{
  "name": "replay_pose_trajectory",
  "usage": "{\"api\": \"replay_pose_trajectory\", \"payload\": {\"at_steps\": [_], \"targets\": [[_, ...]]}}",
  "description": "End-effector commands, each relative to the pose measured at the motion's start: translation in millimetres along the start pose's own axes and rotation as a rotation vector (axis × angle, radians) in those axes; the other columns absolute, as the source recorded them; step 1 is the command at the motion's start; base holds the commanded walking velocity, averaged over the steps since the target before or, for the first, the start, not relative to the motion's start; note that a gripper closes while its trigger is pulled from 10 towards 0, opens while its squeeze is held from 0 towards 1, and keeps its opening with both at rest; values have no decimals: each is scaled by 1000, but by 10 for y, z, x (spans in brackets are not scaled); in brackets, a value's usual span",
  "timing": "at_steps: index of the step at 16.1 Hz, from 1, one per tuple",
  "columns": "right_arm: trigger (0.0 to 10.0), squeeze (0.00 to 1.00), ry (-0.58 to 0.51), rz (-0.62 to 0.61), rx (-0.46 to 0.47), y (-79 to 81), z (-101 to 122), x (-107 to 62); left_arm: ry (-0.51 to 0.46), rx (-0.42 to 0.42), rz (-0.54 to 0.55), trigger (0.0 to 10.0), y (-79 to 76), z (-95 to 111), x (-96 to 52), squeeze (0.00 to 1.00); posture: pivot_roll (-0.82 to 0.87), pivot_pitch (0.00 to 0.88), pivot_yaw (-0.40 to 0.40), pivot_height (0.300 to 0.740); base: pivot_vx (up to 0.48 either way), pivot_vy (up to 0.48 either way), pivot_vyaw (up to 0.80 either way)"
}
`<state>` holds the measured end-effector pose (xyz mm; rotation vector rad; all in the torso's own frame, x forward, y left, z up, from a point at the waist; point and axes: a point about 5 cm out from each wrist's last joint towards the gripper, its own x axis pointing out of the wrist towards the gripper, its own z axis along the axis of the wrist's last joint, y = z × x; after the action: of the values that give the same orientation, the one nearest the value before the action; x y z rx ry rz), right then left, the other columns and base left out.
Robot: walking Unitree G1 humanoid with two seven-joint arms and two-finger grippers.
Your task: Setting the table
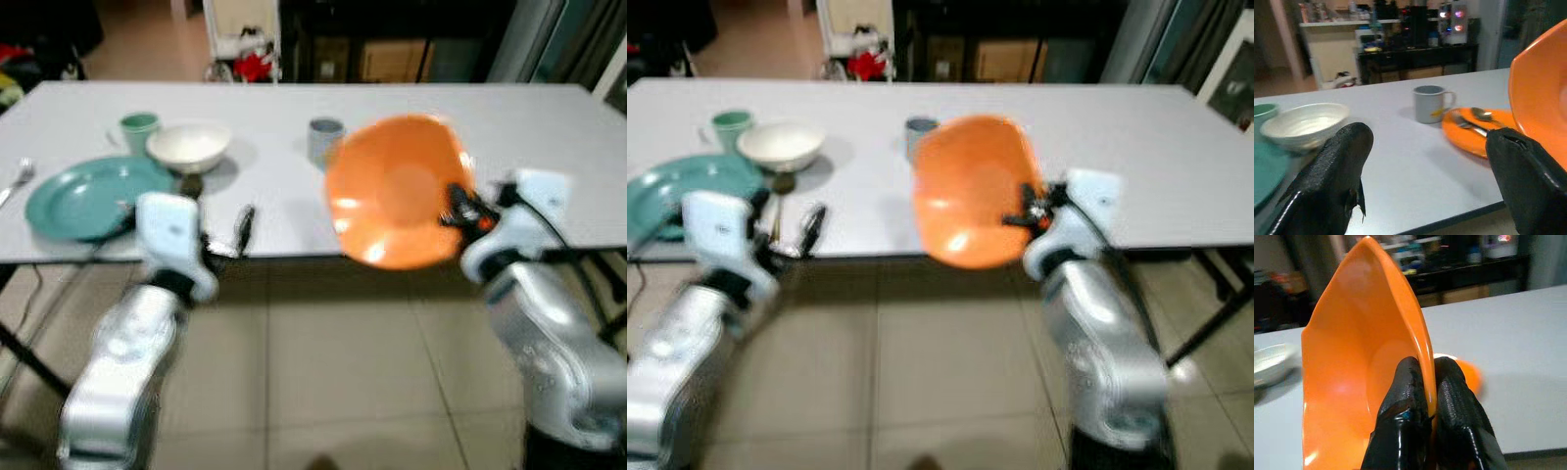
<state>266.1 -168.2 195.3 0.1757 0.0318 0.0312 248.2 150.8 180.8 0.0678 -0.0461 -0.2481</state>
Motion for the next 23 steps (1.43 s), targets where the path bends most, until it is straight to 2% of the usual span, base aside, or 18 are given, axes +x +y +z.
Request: {"api": "replay_pose_trajectory", "payload": {"at_steps": [1, 6, 12, 23], "targets": [[10000, 0, -42, 17, 5, 41, 77, 46, -17, 27, 16, 10000, 57, 47, -6, 0, 3, 0, -11, 740, 356, 0, 0], [10000, 0, -48, 4, 7, -3, 95, 88, -19, 31, 6, 10000, 47, 47, 0, 0, 5, 0, -10, 740, 362, 0, 0], [10000, 0, -42, 4, 14, -20, 88, 102, -22, 32, -6, 10000, 16, 39, 20, 0, 2, 0, -15, 740, 361, 0, -723], [10000, 0, -61, 17, 17, -3, 134, 135, -42, 42, -14, 10000, -11, 52, 50, 0, -6, 0, -21, 740, 356, 0, 0]]}}
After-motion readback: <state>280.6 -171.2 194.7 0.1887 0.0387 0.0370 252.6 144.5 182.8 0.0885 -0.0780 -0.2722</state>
